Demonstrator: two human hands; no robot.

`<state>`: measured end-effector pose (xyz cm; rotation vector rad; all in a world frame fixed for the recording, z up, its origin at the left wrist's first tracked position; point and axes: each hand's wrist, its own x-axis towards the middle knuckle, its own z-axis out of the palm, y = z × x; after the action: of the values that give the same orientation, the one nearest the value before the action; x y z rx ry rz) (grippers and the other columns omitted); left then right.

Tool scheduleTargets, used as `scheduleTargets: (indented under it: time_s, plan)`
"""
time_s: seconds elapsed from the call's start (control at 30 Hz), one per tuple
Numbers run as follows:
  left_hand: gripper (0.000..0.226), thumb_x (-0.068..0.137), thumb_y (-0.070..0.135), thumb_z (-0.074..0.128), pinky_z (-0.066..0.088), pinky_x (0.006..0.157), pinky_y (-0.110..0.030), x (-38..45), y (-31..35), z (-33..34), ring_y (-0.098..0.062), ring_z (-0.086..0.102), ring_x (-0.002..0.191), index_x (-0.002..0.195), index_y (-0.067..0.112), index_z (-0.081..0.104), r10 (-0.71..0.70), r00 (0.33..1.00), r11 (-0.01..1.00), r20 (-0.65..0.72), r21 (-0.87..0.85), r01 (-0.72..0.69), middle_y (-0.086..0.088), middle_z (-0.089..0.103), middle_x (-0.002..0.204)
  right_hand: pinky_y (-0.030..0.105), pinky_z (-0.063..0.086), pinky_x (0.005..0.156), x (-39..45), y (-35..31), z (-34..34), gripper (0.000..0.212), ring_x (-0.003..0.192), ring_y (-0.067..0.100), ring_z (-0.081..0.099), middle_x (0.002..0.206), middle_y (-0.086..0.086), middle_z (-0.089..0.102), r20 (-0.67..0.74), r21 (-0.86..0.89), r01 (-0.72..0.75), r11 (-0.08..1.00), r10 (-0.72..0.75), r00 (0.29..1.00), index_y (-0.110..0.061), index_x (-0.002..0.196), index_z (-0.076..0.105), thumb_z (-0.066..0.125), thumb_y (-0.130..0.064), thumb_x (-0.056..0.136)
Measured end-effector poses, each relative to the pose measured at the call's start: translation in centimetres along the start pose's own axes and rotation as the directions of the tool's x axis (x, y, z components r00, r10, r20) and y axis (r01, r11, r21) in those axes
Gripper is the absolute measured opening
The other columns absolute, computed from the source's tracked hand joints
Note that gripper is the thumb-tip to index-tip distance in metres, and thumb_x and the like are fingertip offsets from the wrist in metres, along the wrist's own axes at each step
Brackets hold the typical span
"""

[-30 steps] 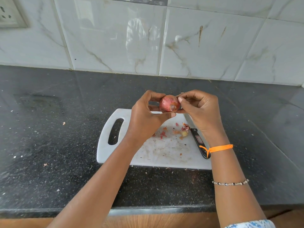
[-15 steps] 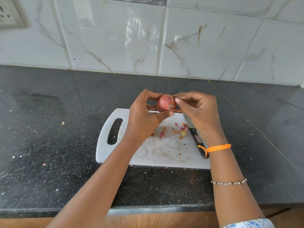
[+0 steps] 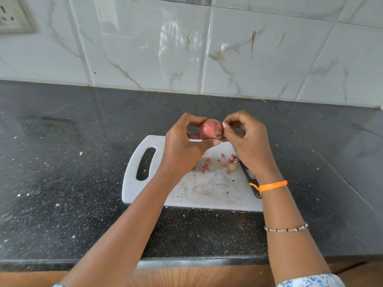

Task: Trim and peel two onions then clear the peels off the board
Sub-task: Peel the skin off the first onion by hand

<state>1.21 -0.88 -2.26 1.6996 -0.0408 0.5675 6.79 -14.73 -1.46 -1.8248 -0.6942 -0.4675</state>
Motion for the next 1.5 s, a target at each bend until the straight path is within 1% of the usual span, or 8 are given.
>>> scheduleTargets:
  time_s: [0.13,0.37,0.5,0.83,1.07,1.17,1.3,1.5]
  plan:
    - [0.048,0.071,0.005,0.080,0.053,0.080,-0.021,0.2,-0.1,-0.2,-0.008,0.067,0.088,0.112,0.017,0.058,-0.018,0.996,0.999,0.084,-0.034,0.021,0.004,0.064,0.109,0.028,0.056,0.064,0.2,0.4,-0.1,0.007,0.079,0.015,0.064,0.084,0.001,0.064,-0.054,0.016,-0.031,0.999,0.032,0.998,-0.011,0.085,0.058,0.057,-0.005,0.088]
    - [0.048,0.086,-0.010,0.057,0.056,0.082,-0.028,0.1,0.2,-0.6,-0.014,0.067,0.093,0.125,0.017,0.052,-0.047,0.972,0.954,0.232,-0.277,0.112,-0.006,0.054,0.126,0.013,0.047,0.055,0.3,1.1,-0.8,0.013,0.057,0.007,0.059,0.071,-0.004,0.062,-0.041,-0.096,-0.133,0.986,0.129,0.991,-0.012,0.082,0.062,0.058,-0.002,0.089]
    - [0.051,0.089,-0.012,0.052,0.055,0.084,-0.025,0.1,0.1,-0.3,-0.014,0.064,0.096,0.125,0.024,0.051,-0.045,0.962,0.972,0.268,-0.209,0.104,-0.004,0.054,0.123,0.024,0.058,0.065,0.3,0.3,-0.8,0.020,0.072,0.012,0.069,0.081,0.002,0.068,0.023,0.113,-0.172,0.979,0.171,0.985,-0.013,0.091,0.065,0.049,-0.004,0.096]
    - [0.045,0.080,-0.005,0.068,0.054,0.074,-0.018,0.2,0.1,-0.2,-0.008,0.067,0.085,0.117,0.018,0.059,-0.103,0.978,0.969,0.182,-0.204,0.140,-0.001,0.063,0.113,0.040,0.060,0.070,0.3,0.3,-1.1,0.020,0.077,0.023,0.071,0.080,0.009,0.070,0.046,0.168,-0.183,0.969,0.178,0.983,-0.017,0.077,0.068,0.064,0.000,0.086]
    - [0.050,0.073,-0.004,0.074,0.054,0.082,-0.021,0.1,-0.1,0.0,-0.012,0.065,0.096,0.113,0.024,0.062,-0.065,0.985,0.981,0.160,-0.171,0.092,0.002,0.061,0.114,0.029,0.059,0.065,0.1,-0.2,-0.8,0.017,0.070,0.009,0.068,0.077,0.001,0.067,0.074,0.186,-0.210,0.960,0.199,0.977,-0.016,0.079,0.065,0.061,-0.003,0.089]
    - [0.056,0.076,-0.008,0.070,0.052,0.088,-0.022,0.1,-0.1,0.0,-0.008,0.062,0.099,0.118,0.027,0.058,-0.008,0.987,0.990,0.158,-0.138,0.030,-0.001,0.052,0.120,0.030,0.059,0.068,0.0,-0.6,-1.1,0.005,0.077,0.006,0.068,0.087,-0.003,0.066,0.149,0.268,-0.270,0.925,0.238,0.960,-0.014,0.090,0.064,0.060,-0.012,0.091]
    - [0.060,0.074,-0.009,0.071,0.051,0.092,-0.023,0.0,-0.1,0.1,-0.002,0.063,0.095,0.118,0.030,0.057,0.046,0.984,0.996,0.172,-0.079,-0.033,-0.002,0.053,0.115,0.031,0.059,0.075,-0.1,-0.5,-1.3,0.020,0.091,0.014,0.069,0.110,0.004,0.064,0.300,0.251,-0.363,0.897,0.284,0.911,-0.013,0.110,0.062,0.061,-0.017,0.090]
    - [0.031,0.074,0.003,0.075,0.058,0.078,-0.032,0.1,0.3,-0.1,-0.014,0.070,0.088,0.099,0.020,0.070,-0.042,0.997,0.982,0.068,-0.181,0.054,0.001,0.070,0.100,0.024,0.056,0.068,-0.1,-0.7,-1.5,0.016,0.086,0.015,0.069,0.108,0.011,0.064,0.336,0.334,-0.414,0.847,0.303,0.892,-0.013,0.106,0.064,0.059,-0.013,0.091]
